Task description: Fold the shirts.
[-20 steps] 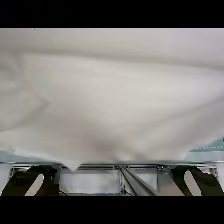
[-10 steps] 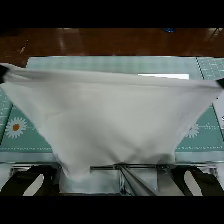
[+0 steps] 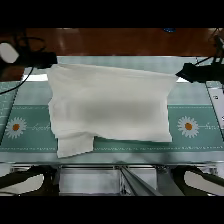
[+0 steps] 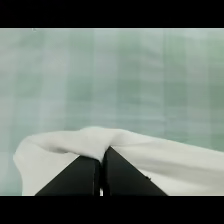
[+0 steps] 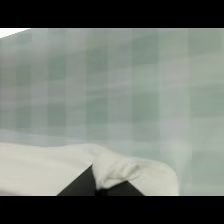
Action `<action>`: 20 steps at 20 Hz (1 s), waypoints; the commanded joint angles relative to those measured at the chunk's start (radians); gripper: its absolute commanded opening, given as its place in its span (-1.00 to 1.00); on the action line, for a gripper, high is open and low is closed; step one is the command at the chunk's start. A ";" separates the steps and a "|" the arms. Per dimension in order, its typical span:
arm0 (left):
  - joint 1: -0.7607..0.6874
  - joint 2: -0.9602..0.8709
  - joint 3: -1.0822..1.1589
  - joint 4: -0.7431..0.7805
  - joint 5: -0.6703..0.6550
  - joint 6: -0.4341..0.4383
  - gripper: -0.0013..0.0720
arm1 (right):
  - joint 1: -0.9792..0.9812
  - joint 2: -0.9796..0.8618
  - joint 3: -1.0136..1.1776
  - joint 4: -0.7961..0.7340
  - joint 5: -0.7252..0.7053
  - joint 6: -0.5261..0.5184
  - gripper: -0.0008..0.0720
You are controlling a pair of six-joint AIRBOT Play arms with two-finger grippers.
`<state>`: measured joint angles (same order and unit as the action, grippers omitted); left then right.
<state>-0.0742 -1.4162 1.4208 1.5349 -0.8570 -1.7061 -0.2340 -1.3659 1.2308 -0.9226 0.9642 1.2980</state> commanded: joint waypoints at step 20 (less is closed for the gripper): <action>0.062 -0.319 0.058 -0.189 -0.636 0.177 -0.91 | 0.011 -0.322 0.069 -0.107 0.441 -0.008 -0.91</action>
<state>-0.0166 -1.7329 1.5341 1.3495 -1.4555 -1.5436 -0.2371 -1.6882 1.3571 -0.9955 1.4109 1.2758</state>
